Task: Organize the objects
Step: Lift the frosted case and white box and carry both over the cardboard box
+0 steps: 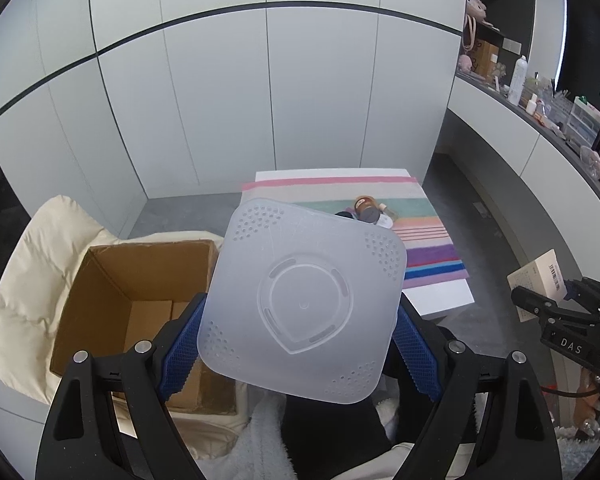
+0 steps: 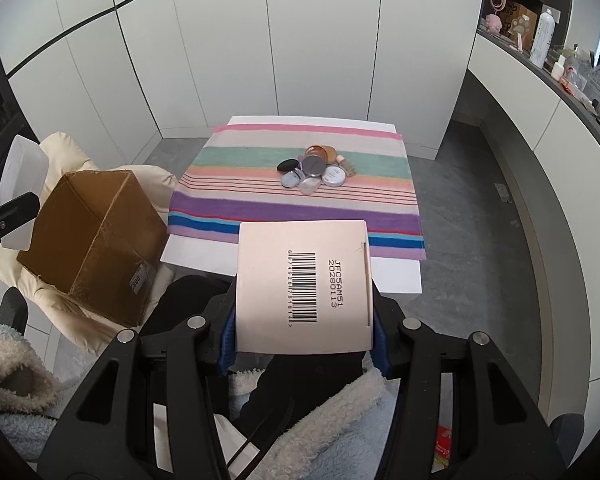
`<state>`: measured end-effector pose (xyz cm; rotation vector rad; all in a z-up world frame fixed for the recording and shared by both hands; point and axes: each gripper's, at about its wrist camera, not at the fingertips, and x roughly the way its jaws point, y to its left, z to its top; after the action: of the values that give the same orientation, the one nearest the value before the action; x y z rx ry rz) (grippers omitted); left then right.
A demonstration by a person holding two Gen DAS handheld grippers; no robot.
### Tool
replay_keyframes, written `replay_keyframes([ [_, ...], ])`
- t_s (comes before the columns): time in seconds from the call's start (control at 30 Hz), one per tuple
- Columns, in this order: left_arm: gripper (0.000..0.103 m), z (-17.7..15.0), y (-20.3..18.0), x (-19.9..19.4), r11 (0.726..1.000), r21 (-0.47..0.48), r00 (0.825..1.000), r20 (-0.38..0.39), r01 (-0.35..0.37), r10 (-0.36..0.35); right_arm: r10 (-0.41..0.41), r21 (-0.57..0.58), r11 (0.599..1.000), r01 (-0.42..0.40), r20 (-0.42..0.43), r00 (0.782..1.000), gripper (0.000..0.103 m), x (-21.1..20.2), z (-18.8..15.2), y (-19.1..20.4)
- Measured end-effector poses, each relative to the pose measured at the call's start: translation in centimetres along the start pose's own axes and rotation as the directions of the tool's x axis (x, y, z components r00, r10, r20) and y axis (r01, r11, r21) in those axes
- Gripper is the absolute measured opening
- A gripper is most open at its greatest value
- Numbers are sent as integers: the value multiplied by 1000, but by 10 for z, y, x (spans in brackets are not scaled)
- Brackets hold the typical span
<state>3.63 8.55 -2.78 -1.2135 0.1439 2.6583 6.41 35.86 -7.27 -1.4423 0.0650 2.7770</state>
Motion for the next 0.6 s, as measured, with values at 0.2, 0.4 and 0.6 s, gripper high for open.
replay_keyframes([
  [0.2,88,-3,10,3,1000,-15,1000,-11,-1,1,3,-8,1000,-3,-13,1000,54,4,0,9],
  [0.4,88,-4,23,12,999,-41,999,-32,-9,7,9,-15,1000,-9,-26,1000,54,11,-2,16],
  [0.6,88,-8,36,8,998,-61,999,-26,-35,33,39,-48,998,-41,-48,998,54,20,-1,35],
])
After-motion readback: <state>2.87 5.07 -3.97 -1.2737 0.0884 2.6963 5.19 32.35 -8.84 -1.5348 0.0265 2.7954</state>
